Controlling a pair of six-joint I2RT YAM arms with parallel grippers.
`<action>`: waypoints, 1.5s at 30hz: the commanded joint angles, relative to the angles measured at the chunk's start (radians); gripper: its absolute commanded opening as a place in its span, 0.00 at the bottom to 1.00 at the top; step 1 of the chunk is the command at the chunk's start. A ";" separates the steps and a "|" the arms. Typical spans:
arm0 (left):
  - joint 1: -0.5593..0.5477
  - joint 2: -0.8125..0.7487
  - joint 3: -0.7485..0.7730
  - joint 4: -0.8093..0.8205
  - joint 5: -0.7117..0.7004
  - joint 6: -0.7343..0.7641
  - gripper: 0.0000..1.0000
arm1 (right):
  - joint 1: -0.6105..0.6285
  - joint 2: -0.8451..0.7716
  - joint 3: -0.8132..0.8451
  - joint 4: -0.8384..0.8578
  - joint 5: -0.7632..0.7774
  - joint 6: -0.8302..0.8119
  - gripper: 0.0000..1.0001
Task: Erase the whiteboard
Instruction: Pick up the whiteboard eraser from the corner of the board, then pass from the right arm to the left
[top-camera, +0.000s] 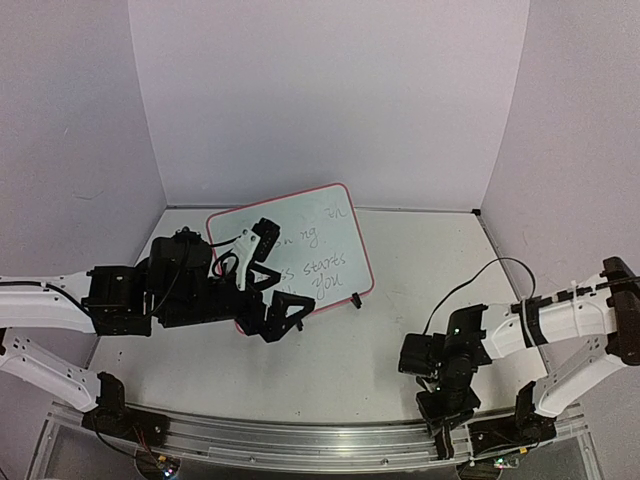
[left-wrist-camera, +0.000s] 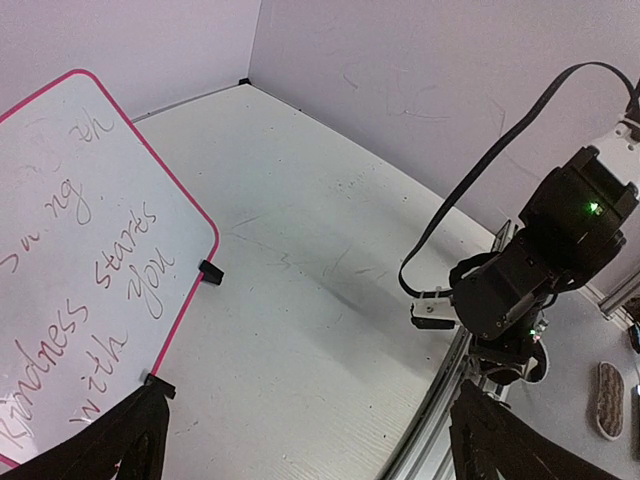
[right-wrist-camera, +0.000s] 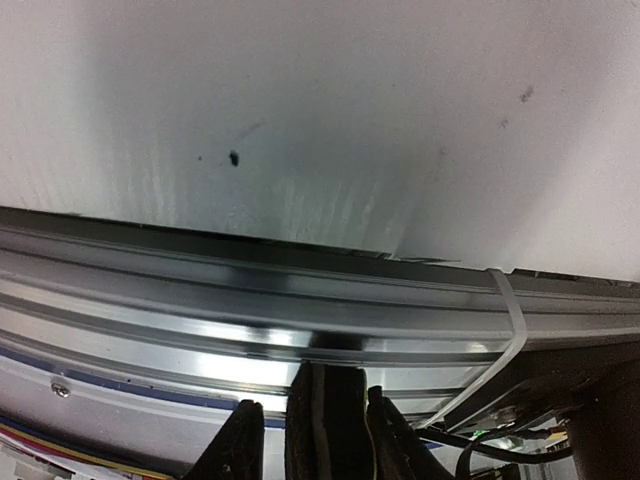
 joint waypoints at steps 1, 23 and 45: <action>0.000 -0.023 0.009 0.040 -0.021 0.014 1.00 | 0.006 -0.031 -0.006 0.010 0.035 0.030 0.28; 0.055 0.011 0.006 0.175 0.050 -0.013 1.00 | 0.017 -0.064 0.434 0.534 0.846 -0.054 0.02; -0.091 0.303 0.151 0.103 -0.450 0.078 1.00 | 0.017 0.066 0.551 0.734 1.005 0.138 0.01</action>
